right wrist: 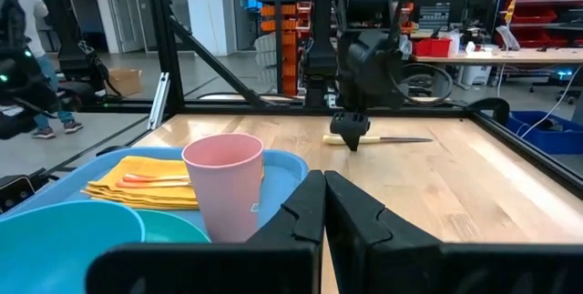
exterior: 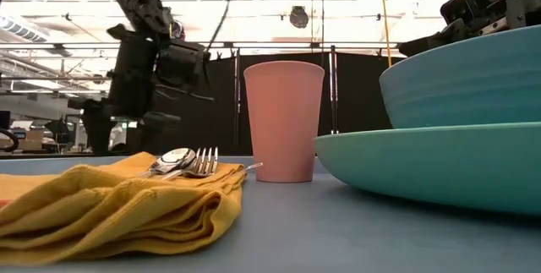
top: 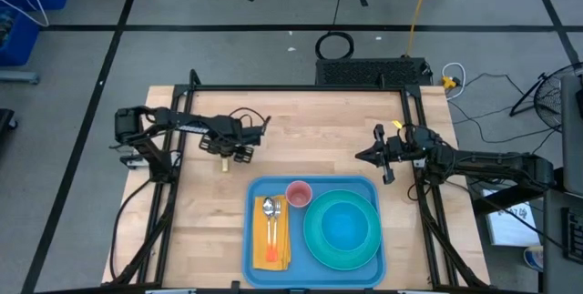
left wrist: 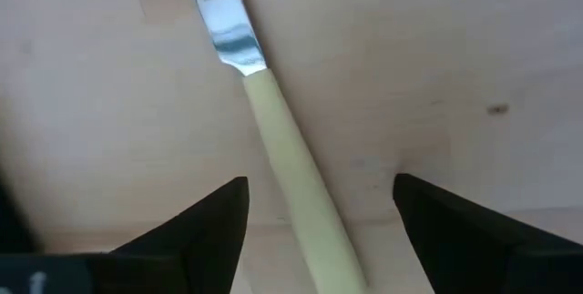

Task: Set up tray
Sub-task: Put the yellow knife on the yellow napkin to the left side of the orange spoon on the blue tray

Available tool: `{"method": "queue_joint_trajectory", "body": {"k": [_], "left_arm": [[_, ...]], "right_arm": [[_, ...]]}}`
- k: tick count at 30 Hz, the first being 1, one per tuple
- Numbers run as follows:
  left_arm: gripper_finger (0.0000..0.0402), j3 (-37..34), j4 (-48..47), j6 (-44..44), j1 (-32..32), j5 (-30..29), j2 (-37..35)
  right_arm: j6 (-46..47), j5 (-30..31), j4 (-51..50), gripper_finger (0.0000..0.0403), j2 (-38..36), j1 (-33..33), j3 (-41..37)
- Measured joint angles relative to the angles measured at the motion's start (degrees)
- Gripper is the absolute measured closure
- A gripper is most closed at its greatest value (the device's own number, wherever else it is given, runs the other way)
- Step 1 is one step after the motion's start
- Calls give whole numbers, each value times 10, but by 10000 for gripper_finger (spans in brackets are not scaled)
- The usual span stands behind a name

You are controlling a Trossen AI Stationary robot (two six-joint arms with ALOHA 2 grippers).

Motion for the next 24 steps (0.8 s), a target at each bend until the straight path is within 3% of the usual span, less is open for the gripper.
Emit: {"method": "queue_joint_trajectory", "body": {"k": [8, 20, 24], "left_arm": [[161, -31, 53, 6, 7, 23, -6], [336, -32, 73, 8, 4, 37, -5], [343, -32, 73, -1, -2, 17, -5]], "right_arm": [[0, 1, 1, 403, 0, 0, 0], [0, 1, 5, 403, 0, 0, 0], [0, 1, 5, 403, 0, 0, 0]]}}
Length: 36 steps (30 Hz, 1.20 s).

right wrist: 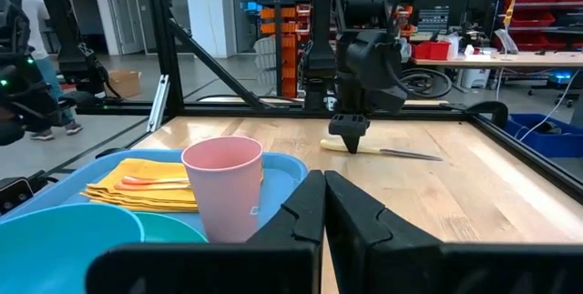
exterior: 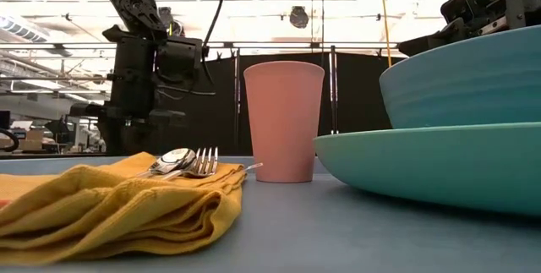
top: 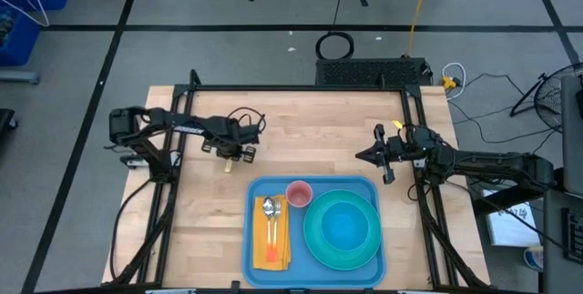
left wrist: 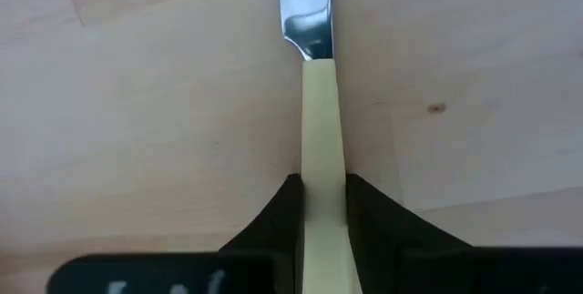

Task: Set up tray
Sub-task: Put the yellow knife on the yellow napkin to the left side of the orange spoon on the blue tray

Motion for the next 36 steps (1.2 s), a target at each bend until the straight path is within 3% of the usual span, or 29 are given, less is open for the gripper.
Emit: {"method": "queue_joint_trajectory", "body": {"k": [5, 9, 13, 18, 24, 26, 36], "left_arm": [[343, 22, -11, -3, -30, -50, -13], [343, 57, -13, -35, -75, -78, -68], [343, 74, -13, -122, -177, -105, -112], [343, 86, 33, -308, -343, -167, -127], [343, 86, 185, -500, -507, -281, -72], [343, 107, 188, -539, -534, -287, -33], [343, 404, -108, -672, -563, -177, 178]], "right_arm": [[0, 0, 0, 403, 0, 0, 0], [0, 0, -1, 403, 0, 0, 0], [0, -1, -1, 403, 0, 0, 0], [0, -1, -6, 403, 1, 0, 0], [0, -1, -7, 403, 3, 0, 0], [0, -1, -6, 403, 3, 0, 0], [5, -1, 0, 403, 3, 0, 0]]}}
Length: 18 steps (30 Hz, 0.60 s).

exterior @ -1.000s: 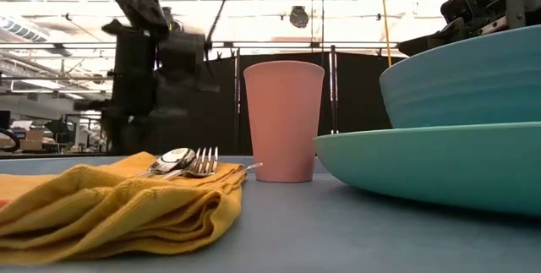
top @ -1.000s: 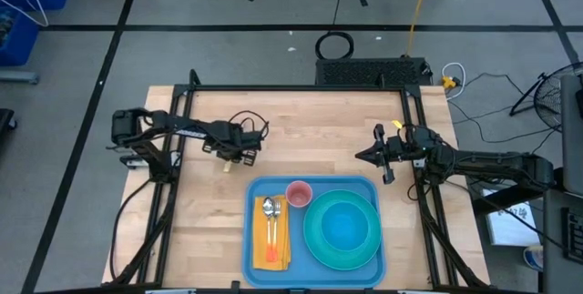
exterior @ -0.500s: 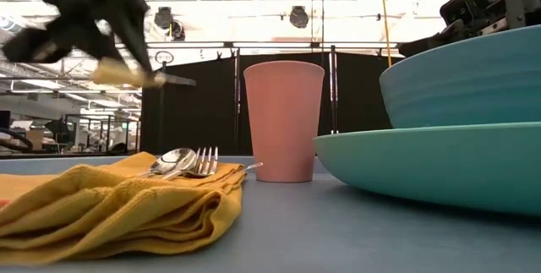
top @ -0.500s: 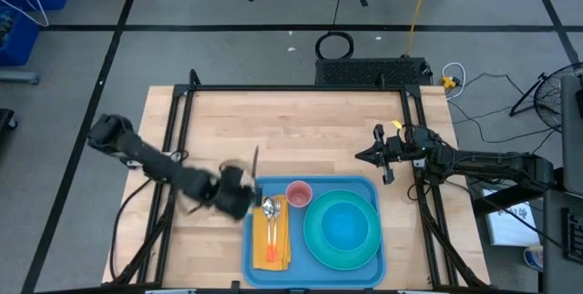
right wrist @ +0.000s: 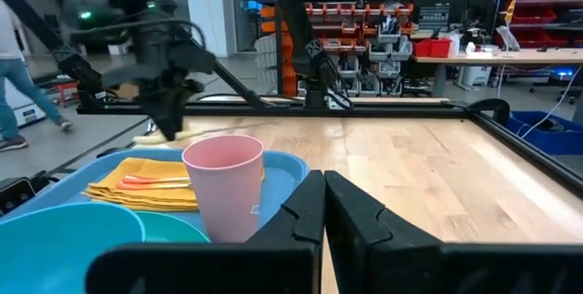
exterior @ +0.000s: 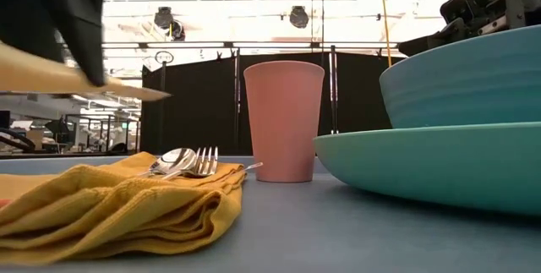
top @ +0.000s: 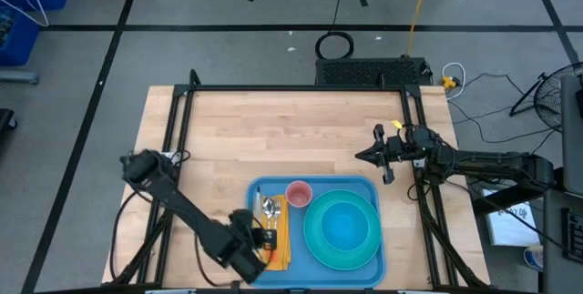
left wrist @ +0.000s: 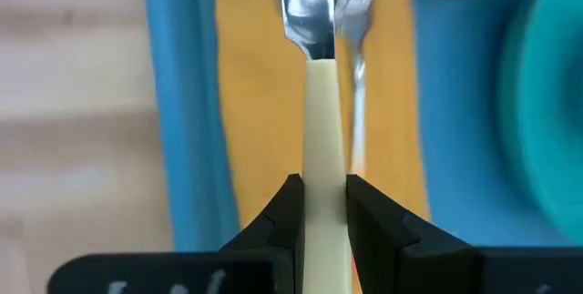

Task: Set up tray
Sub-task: Put the yellow knife on the yellow napkin to the left side of the orange spoon on the blue tray

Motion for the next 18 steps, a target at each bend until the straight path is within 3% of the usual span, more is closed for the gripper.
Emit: {"method": "queue_joint_trajectory", "body": {"k": [3, 7, 18], "left_arm": [[343, 51, -30, -11, 0, 44, 42], [343, 82, -31, -21, 1, 56, 80], [343, 86, -36, -27, 5, 80, 109]], "right_arm": [[10, 0, 0, 403, 0, 0, 0], [11, 0, 0, 403, 0, 0, 0], [11, -1, 0, 403, 0, 0, 0]]}}
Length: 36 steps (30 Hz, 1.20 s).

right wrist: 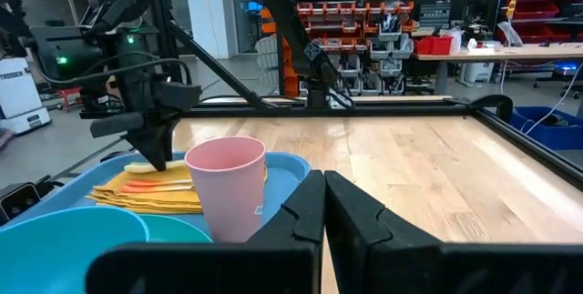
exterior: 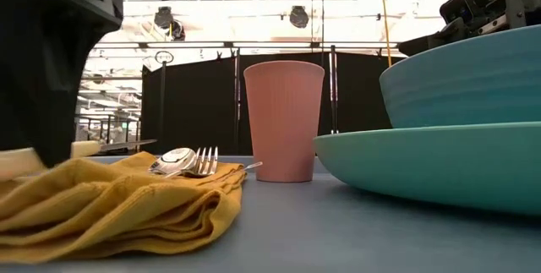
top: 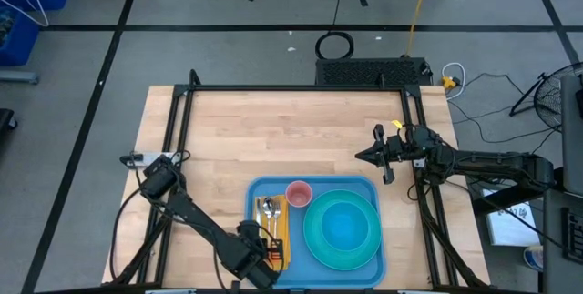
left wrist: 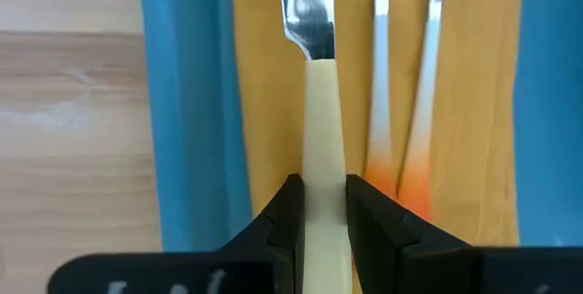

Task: Set up tray
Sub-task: Put the yellow knife on the yellow napkin to the left side of the orange spoon on the blue tray

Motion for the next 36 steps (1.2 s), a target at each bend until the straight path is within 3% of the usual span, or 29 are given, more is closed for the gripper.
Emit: {"method": "queue_joint_trajectory", "body": {"k": [6, 12, 16, 25, 36], "left_arm": [[335, 0, -7, 6, 6, -10, 0], [232, 0, -9, 3, 5, 4, 0], [212, 0, -9, 13, 6, 5, -1], [244, 0, -37, 55, 15, 21, -1], [303, 0, 1, 129, 44, 63, -1]], "right_arm": [[0, 0, 0, 403, 0, 0, 0], [0, 0, 0, 403, 0, 0, 0], [0, 0, 0, 403, 0, 0, 0], [0, 0, 0, 403, 0, 0, 0], [0, 0, 4, 403, 0, 0, 0]]}}
